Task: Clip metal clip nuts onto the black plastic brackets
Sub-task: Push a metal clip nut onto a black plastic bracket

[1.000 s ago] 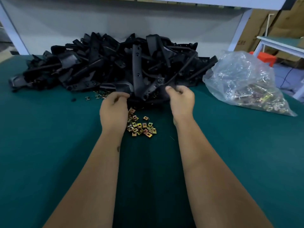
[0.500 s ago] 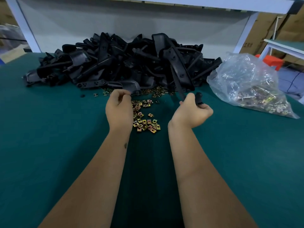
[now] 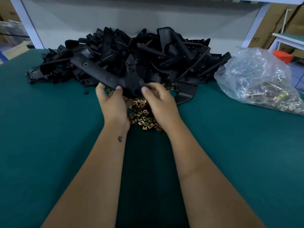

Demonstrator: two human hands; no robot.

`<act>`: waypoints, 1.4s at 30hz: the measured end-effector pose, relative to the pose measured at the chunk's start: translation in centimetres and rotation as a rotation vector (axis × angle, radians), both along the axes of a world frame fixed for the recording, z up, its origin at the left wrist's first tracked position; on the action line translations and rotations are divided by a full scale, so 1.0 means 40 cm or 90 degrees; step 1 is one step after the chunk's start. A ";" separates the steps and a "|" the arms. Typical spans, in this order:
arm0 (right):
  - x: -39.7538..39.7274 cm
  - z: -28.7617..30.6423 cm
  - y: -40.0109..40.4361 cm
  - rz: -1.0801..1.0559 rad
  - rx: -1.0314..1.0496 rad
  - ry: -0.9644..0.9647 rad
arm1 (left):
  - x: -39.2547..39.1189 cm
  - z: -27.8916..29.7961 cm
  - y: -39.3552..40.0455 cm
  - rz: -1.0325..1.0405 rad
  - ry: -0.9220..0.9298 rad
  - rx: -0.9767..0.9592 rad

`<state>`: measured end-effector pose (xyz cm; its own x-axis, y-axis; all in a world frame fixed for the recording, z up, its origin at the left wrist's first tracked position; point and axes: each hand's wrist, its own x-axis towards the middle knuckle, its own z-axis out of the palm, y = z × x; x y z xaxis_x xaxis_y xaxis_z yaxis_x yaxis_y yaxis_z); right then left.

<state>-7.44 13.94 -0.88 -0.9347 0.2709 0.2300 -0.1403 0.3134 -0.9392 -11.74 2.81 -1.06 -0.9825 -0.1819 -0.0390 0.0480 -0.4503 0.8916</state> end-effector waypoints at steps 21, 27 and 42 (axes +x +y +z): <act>-0.009 -0.010 0.038 -0.127 0.536 -0.088 | -0.013 -0.005 0.002 -0.072 -0.040 -0.024; -0.007 -0.017 0.047 -0.196 0.580 -0.088 | -0.001 0.003 0.008 -0.109 -0.017 -0.013; -0.005 0.023 -0.003 -0.211 -0.319 0.086 | 0.001 -0.007 0.037 -0.204 -0.002 0.086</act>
<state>-7.66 13.83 0.05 -0.7536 0.6479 0.1105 -0.2390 -0.1135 -0.9644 -11.70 4.31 -1.36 -0.9888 0.1429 -0.0441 -0.1171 -0.5565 0.8225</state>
